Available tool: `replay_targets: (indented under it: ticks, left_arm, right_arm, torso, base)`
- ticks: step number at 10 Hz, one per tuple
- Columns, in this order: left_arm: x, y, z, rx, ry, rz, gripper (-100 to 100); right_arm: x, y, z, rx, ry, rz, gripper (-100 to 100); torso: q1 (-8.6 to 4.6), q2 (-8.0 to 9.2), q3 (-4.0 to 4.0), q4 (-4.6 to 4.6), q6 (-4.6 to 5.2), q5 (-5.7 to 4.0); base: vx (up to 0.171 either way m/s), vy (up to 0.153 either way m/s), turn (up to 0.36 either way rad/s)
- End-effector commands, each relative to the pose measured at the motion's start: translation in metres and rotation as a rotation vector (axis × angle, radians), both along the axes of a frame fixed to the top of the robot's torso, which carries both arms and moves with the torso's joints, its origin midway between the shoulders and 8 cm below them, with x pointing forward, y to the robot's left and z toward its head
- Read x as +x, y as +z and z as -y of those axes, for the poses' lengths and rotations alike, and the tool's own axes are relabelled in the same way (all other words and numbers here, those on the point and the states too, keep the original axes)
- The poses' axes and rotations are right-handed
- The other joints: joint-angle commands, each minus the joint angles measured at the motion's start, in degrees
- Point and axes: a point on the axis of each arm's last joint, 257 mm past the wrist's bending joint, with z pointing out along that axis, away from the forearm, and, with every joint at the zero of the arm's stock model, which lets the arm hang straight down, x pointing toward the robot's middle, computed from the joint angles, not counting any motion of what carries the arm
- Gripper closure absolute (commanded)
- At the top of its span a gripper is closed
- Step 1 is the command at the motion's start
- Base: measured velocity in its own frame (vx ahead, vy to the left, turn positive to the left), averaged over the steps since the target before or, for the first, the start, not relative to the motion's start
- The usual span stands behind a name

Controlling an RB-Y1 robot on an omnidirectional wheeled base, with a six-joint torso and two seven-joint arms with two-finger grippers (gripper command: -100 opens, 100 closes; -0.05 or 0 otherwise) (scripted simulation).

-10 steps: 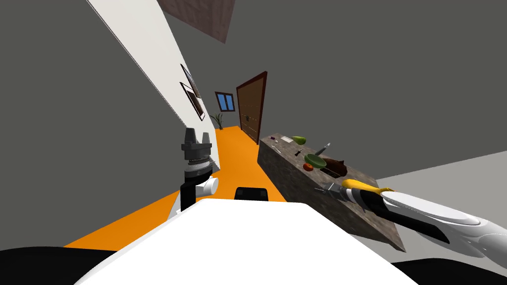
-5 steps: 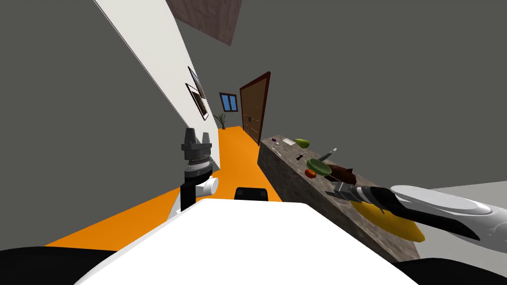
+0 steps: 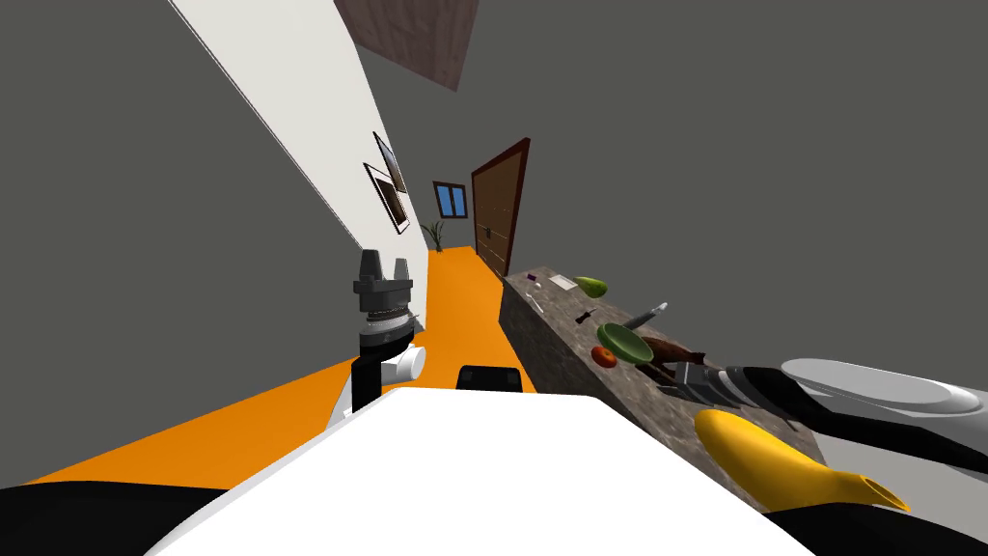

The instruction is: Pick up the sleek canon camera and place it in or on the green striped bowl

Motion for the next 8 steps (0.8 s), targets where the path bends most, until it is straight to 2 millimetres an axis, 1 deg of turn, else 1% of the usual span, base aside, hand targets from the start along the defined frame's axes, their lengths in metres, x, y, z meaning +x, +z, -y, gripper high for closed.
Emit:
replay_targets:
  ticks: [1,3,4,5,6,7,8]
  left_arm:
    - [0.0,0.0,0.0,0.0,0.0,0.0,0]
    - [0.0,0.0,0.0,0.0,0.0,0.0,0]
    - [0.0,0.0,0.0,0.0,0.0,0.0,0]
    - [0.0,0.0,0.0,0.0,0.0,0.0,0]
    - [0.0,0.0,0.0,0.0,0.0,0.0,0]
    - [0.0,0.0,0.0,0.0,0.0,0.0,0]
    - [0.0,0.0,0.0,0.0,0.0,0.0,0]
  right_arm:
    - [-0.012,-0.002,0.004,-0.003,-0.001,-0.038,-100]
    - [-0.038,-0.011,0.001,0.016,-0.006,-0.097,-100]
    - [-0.061,-0.021,-0.006,0.044,-0.015,-0.141,-100]
    - [-0.061,-0.021,-0.006,0.044,-0.015,-0.141,-100]
    - [-0.057,-0.02,-0.007,0.036,-0.014,-0.13,-100]
    - [-0.058,-0.021,-0.007,0.039,-0.014,-0.134,0]
    - [-0.068,-0.029,-0.005,0.036,-0.025,-0.131,-100]
  torso:
    - [0.0,0.0,0.0,0.0,0.0,0.0]
    - [0.18,-0.04,-0.02,0.0,-0.01,0.07]
    - [0.16,-0.01,-0.01,0.0,0.0,0.05]
    - [0.11,0.0,0.0,0.0,0.01,0.04]
    - [0.27,0.08,0.05,0.02,0.01,0.06]
    - [0.5,0.21,0.12,0.05,-0.01,0.09]
    - [0.5,0.26,0.15,0.06,-0.03,0.05]
  base:
    - [0.088,-0.123,0.058]
    - [0.107,-0.143,0.084]
    - [0.098,-0.166,0.074]
    - [0.07,-0.108,0.028]
    - [0.024,-0.033,0.001]
    - [0.004,-0.006,-0.003]
    - [0.011,0.01,0.074]
